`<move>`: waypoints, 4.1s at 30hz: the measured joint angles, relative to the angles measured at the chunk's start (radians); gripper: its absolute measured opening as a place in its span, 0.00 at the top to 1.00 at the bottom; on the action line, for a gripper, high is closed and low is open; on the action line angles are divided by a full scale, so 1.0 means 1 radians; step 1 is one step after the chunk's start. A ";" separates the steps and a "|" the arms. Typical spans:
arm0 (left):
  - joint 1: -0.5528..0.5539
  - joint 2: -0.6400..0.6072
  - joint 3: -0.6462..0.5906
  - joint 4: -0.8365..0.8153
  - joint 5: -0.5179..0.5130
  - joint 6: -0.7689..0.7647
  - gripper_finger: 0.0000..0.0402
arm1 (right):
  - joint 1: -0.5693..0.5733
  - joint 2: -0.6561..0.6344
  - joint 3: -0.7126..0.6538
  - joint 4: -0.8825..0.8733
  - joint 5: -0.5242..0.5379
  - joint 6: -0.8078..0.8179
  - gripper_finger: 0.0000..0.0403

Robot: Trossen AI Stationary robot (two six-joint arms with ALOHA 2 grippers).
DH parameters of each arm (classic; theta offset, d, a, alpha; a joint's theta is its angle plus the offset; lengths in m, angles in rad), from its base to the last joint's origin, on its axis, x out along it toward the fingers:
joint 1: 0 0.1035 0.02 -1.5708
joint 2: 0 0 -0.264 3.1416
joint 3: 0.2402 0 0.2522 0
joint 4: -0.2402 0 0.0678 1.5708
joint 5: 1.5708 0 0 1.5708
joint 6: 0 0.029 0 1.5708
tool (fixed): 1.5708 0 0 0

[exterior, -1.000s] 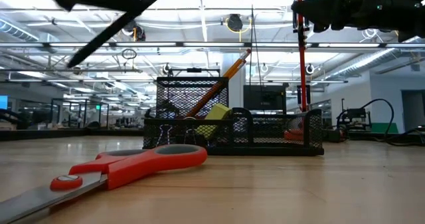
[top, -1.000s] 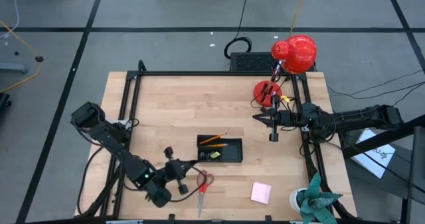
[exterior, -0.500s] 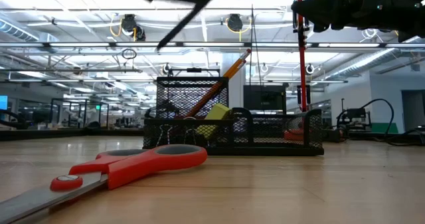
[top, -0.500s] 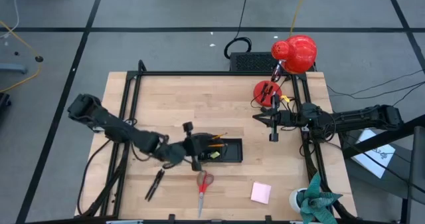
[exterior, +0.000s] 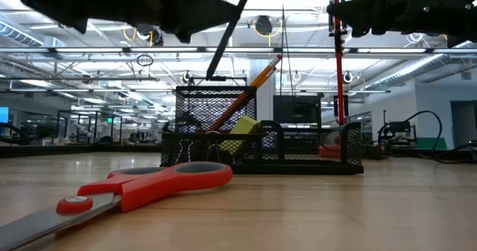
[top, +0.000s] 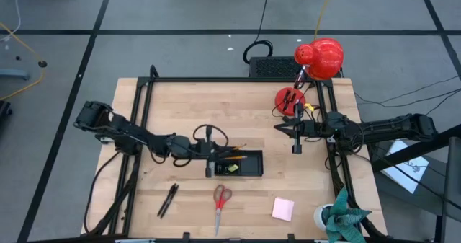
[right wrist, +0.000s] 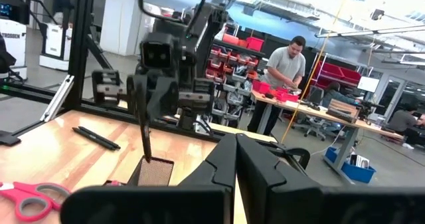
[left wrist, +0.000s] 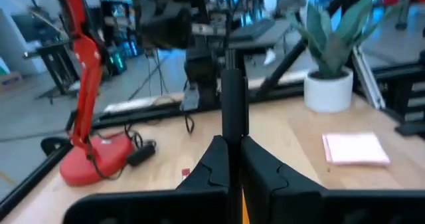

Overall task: Pick and place office supplies into organizer
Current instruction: Put the black pen into the black desk organizer

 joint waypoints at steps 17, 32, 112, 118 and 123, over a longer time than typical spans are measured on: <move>0.058 0.190 -0.029 0.109 0.007 -0.084 0.95 | 0.000 0.000 0.000 0.013 0.003 -0.023 0.99; 0.087 0.192 -0.029 0.079 0.049 -0.135 0.85 | 0.000 0.000 0.000 0.016 0.003 -0.026 0.99; -0.376 0.246 0.472 -1.661 0.393 -1.559 0.70 | 0.000 0.000 0.000 -0.003 0.003 -0.019 0.99; -0.355 0.246 0.472 -1.711 0.433 -1.550 0.70 | 0.000 0.000 0.000 -0.003 0.003 -0.020 0.99; -0.355 0.246 0.472 -1.800 0.433 -1.560 0.70 | 0.000 0.000 0.000 -0.003 0.003 -0.021 0.99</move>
